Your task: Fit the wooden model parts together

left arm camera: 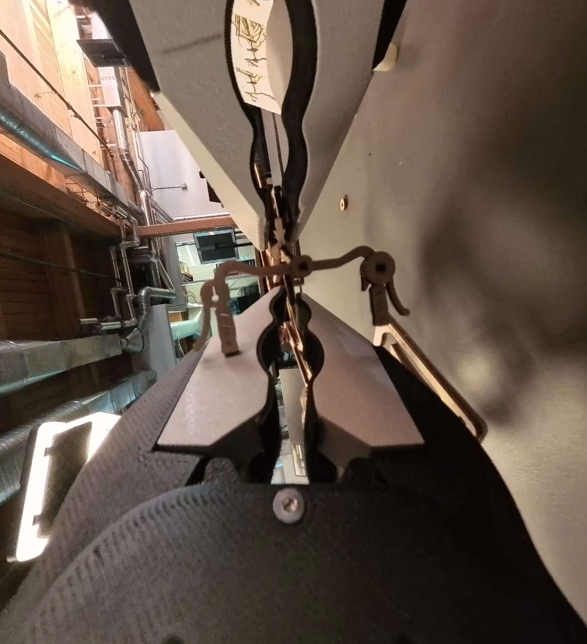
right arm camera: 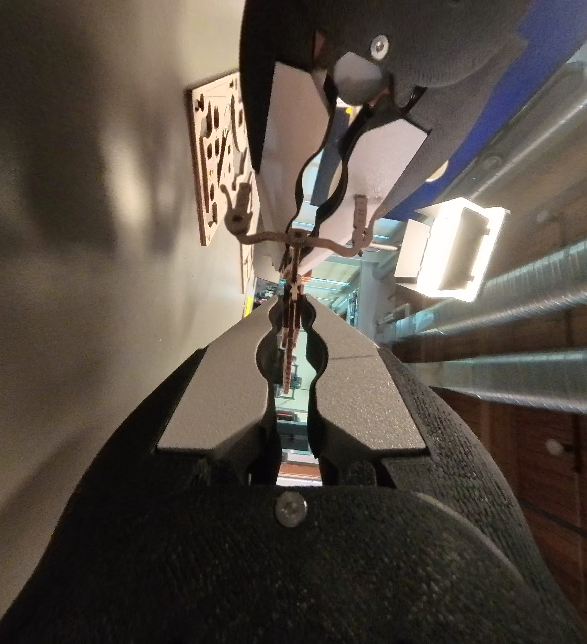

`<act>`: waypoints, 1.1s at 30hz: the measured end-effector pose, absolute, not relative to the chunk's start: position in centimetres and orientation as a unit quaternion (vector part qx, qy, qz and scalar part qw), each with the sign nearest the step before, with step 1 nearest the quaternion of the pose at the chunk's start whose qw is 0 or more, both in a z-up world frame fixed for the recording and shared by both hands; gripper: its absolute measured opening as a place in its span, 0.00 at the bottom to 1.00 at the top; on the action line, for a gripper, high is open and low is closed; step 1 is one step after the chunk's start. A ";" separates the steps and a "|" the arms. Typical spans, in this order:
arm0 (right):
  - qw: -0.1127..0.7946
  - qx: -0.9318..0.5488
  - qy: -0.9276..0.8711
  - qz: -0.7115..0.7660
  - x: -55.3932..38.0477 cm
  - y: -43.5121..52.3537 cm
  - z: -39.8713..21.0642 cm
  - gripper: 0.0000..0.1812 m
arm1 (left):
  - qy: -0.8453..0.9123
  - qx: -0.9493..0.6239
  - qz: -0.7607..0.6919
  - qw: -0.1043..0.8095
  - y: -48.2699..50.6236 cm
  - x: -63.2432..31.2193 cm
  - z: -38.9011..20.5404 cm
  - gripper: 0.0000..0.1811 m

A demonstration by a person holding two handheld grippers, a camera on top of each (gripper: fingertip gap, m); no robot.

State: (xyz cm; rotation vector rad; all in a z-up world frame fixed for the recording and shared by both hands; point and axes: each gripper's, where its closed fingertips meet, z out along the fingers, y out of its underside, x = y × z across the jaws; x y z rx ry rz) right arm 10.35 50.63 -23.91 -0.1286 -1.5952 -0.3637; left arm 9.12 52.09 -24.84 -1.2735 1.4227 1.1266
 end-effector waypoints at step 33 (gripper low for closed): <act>0.608 -0.099 -0.779 -0.122 8.9 51.6 -28.5 0.06 | 0.615 -0.545 0.398 0.409 52.4 8.9 -29.1 0.02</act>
